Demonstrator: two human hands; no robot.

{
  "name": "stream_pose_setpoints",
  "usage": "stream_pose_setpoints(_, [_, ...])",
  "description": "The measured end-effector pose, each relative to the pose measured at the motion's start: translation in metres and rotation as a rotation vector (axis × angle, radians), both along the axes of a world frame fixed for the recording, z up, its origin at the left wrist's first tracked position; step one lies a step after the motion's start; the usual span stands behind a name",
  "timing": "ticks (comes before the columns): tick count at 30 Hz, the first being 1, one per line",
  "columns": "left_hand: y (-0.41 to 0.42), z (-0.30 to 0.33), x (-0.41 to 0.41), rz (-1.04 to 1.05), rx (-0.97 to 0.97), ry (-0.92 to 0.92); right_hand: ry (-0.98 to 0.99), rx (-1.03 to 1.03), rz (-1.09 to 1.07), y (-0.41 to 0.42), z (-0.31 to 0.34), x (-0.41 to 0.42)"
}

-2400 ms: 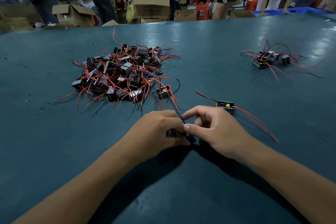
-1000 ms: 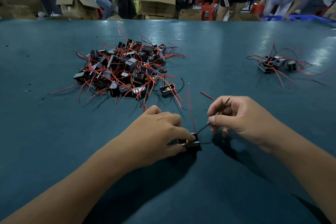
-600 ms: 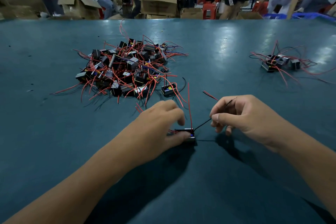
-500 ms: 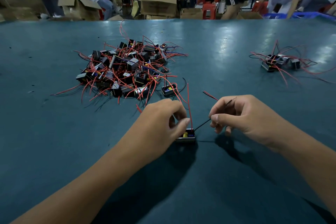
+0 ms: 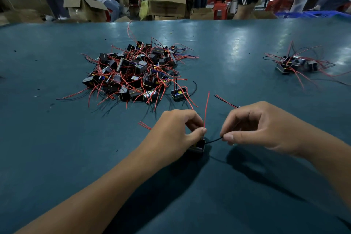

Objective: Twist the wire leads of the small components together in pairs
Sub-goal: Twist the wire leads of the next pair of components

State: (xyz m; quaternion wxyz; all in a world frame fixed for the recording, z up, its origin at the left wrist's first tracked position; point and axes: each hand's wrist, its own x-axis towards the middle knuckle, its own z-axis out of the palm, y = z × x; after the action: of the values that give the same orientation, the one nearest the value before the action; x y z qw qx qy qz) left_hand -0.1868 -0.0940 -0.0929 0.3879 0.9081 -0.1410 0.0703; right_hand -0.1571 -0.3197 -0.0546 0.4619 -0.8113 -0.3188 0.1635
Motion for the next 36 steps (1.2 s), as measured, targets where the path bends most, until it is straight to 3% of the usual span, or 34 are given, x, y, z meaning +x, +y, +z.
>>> stream_pose_setpoints(7, [0.0,0.004,-0.005,0.077,0.237,-0.009,-0.114,0.043,-0.119,-0.003,-0.005,0.007])
stream_pose_setpoints(16, [0.001,0.014,-0.01,0.079,0.384,0.043,-0.17,0.032,-0.174,-0.005,-0.005,0.009])
stream_pose_setpoints(23, [0.007,0.023,-0.01,-0.072,0.594,-0.038,-0.23,0.059,-0.122,-0.001,-0.006,0.005])
stream_pose_setpoints(26, [0.022,0.029,-0.01,-0.194,0.547,-0.112,-0.234,0.083,-0.123,-0.001,-0.004,0.005])
stream_pose_setpoints(30, [0.044,0.036,-0.008,-0.407,0.527,-0.037,-0.231,0.083,-0.122,-0.003,-0.003,0.005])
stream_pose_setpoints(33, [0.047,0.034,-0.001,-0.395,0.536,-0.039,-0.259,0.094,-0.159,-0.003,-0.003,0.006])
stream_pose_setpoints(36, [0.044,0.029,0.003,-0.328,0.662,-0.144,-0.298,0.079,-0.195,-0.002,-0.006,0.005])
